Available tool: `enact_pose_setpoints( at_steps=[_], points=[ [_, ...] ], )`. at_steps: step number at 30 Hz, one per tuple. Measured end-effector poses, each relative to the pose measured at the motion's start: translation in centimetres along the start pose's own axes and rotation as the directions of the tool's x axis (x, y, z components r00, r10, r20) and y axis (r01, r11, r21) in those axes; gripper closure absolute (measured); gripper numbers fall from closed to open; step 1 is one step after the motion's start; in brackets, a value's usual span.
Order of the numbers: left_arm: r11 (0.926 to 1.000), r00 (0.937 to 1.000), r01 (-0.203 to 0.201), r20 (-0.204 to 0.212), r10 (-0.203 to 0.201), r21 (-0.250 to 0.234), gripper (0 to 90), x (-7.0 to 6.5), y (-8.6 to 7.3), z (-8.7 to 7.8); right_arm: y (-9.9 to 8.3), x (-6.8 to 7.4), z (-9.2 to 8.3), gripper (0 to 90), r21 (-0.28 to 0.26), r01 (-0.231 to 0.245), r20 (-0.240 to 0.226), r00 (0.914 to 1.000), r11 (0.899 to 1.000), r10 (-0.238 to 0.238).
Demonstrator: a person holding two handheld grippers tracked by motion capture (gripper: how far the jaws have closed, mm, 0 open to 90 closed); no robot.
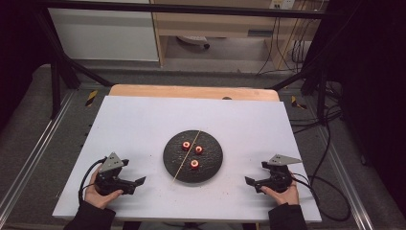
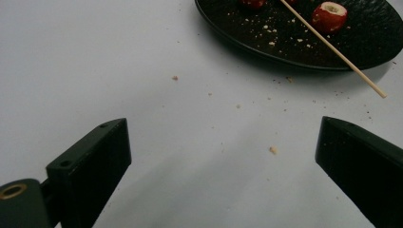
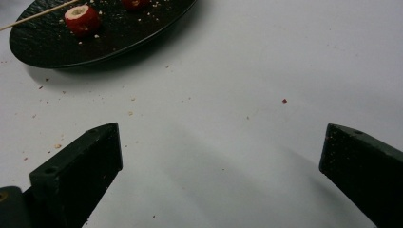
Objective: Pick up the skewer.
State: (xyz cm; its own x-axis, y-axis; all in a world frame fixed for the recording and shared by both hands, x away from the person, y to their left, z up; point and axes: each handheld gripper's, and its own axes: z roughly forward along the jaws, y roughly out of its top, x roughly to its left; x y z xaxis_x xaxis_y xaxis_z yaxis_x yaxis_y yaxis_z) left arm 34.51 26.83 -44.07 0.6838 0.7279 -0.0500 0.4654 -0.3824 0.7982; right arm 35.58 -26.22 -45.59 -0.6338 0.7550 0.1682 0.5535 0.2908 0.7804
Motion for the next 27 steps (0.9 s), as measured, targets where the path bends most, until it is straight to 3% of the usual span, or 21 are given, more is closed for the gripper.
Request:
enact_pose_setpoints(
  at_steps=[11, 27],
  points=[
    [0.9998, 0.9997, 0.007, -0.023, -0.007, 0.017, 4.6, -1.3, 1.2, 0.4, 0.0, 0.0, 0.1, 0.9, -0.001, -0.002, 0.004, 1.0, 1.0, 0.002],
    [0.9991, 0.9997, -0.01, -0.021, 0.01, 0.041, 6.0, -3.1, 3.8, 1.4, 0.1, -0.1, 0.1, 1.1, 0.0, 0.0, 0.011, 0.9999, 1.0, 0.0]
  ],
)
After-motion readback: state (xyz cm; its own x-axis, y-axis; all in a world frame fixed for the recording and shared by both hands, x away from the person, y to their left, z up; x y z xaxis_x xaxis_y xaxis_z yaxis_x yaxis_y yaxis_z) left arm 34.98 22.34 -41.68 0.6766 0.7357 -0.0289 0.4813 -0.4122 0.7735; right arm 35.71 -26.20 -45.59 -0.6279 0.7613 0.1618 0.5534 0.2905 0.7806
